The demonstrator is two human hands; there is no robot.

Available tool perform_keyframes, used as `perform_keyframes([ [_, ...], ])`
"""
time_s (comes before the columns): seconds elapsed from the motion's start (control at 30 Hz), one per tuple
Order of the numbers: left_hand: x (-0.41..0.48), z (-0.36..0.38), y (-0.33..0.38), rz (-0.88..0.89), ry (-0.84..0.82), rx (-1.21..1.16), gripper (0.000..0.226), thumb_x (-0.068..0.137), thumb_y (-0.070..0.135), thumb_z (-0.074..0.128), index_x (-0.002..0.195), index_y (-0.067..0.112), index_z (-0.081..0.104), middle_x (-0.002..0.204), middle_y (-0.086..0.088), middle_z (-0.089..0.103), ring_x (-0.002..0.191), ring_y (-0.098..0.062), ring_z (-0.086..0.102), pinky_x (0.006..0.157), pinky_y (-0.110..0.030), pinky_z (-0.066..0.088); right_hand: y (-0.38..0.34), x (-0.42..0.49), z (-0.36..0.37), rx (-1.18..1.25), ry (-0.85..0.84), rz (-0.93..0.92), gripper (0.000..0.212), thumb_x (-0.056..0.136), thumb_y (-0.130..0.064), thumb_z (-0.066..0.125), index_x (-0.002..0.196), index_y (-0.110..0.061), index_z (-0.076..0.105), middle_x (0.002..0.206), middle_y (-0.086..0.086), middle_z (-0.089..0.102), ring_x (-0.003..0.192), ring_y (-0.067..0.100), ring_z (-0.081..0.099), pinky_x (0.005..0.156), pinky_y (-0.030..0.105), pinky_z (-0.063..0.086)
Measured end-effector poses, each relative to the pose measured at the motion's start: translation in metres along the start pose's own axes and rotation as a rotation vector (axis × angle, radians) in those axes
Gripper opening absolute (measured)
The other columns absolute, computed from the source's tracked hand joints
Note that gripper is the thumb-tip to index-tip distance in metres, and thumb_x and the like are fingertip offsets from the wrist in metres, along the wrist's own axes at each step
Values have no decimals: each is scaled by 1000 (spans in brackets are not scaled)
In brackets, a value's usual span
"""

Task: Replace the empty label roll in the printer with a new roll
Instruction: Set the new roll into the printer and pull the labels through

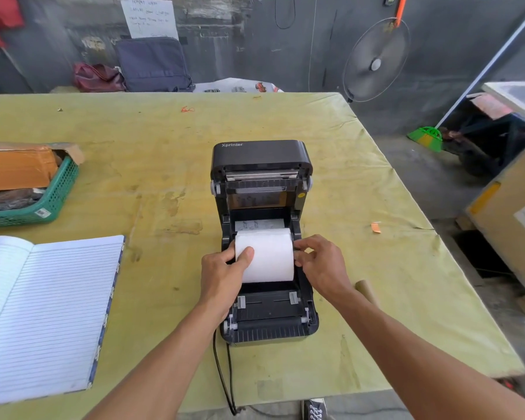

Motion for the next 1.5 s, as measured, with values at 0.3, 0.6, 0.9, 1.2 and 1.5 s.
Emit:
perform_keyframes([
  [0.3, 3, -5, 2, 58, 104, 142, 35, 92, 22, 66, 99, -12, 62, 93, 7, 61, 45, 2, 42, 42, -8, 28, -4, 11, 8, -153, -49, -20, 16, 94, -6, 63, 98, -12, 77, 99, -5, 64, 86, 17, 61, 74, 24, 43],
  [0.6, 18, -10, -2, -157, 8, 187, 43, 80, 30, 78, 120, 17, 68, 101, 2, 73, 94, -18, 67, 91, -39, 54, -10, 13, 3, 138, -95, 51, 27, 92, -14, 48, 106, -22, 68, 92, -5, 68, 77, 14, 66, 65, 23, 49],
  [0.9, 19, 11, 61, 282, -58, 767, 50, 82, 17, 77, 130, 18, 62, 145, 0, 49, 130, -22, 45, 104, -33, 33, -57, -8, 14, -433, -95, -390, 44, 84, -42, 75, 123, -25, 63, 129, 2, 51, 115, 27, 44, 94, 40, 43],
  [1.2, 15, 23, 67, 450, -134, 912, 45, 83, 18, 75, 126, 20, 62, 128, -1, 63, 115, -25, 57, 89, -35, 44, -82, -9, 25, -662, -201, -461, 57, 86, -38, 75, 137, -22, 54, 135, 0, 53, 119, 26, 43, 89, 41, 41],
  [1.5, 17, 22, 68, 493, -190, 927, 49, 83, 25, 75, 129, 23, 60, 131, -2, 64, 118, -26, 58, 95, -36, 45, -85, -5, 30, -656, -254, -453, 37, 85, -29, 77, 115, -16, 61, 112, 3, 66, 96, 20, 37, 71, 36, 35],
])
Point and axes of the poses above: each hand's wrist, its own x-axis towards the middle knuckle, its own z-axis out of the palm, y = z × x, the point moved 10 cm from there along x, towards the middle knuckle
